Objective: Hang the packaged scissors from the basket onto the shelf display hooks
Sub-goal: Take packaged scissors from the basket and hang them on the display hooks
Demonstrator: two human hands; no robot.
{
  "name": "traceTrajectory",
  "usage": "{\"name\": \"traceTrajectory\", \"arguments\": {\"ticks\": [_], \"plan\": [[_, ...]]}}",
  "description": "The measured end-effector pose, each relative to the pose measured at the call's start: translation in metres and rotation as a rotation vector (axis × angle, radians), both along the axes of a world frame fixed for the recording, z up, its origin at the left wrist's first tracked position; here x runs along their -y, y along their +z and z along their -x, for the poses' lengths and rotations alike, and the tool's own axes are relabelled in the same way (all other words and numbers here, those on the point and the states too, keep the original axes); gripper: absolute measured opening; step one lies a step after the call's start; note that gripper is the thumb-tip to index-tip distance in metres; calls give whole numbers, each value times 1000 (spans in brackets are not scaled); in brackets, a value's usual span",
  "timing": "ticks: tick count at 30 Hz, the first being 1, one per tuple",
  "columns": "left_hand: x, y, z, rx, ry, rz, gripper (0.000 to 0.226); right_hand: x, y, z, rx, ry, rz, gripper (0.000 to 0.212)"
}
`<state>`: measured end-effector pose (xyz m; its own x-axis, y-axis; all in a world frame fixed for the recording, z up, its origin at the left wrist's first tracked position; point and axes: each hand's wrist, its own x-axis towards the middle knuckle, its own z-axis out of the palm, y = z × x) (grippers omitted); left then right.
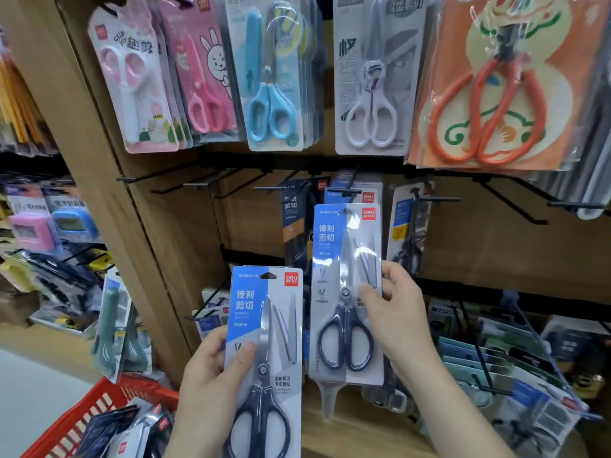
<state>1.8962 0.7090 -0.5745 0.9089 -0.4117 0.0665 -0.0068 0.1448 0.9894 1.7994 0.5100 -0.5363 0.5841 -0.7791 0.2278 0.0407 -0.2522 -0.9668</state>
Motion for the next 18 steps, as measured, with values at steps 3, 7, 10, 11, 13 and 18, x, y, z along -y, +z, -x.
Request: {"name": "traceTrajectory", "arguments": {"ticks": [3, 7, 10, 11, 13, 18], "plan": [[2, 4, 2, 20, 7, 9, 21, -1, 5, -1, -11, -19, 9, 23], [5, 10, 5, 21, -7, 24, 21, 11, 6, -12, -42, -31, -19, 23], [10, 10, 7, 13, -41, 13, 21, 25, 6, -24, -96, -62, 18, 22], [12, 10, 7, 10, -50, 12, 21, 30, 4, -28, -117, -70, 43, 21], [17, 11, 8, 3, -61, 17, 23, 40, -2, -36, -174, -89, 101, 12], [23, 12, 10, -10, -123, 30, 25, 59, -2, -39, -341, -64, 171, 19]]}}
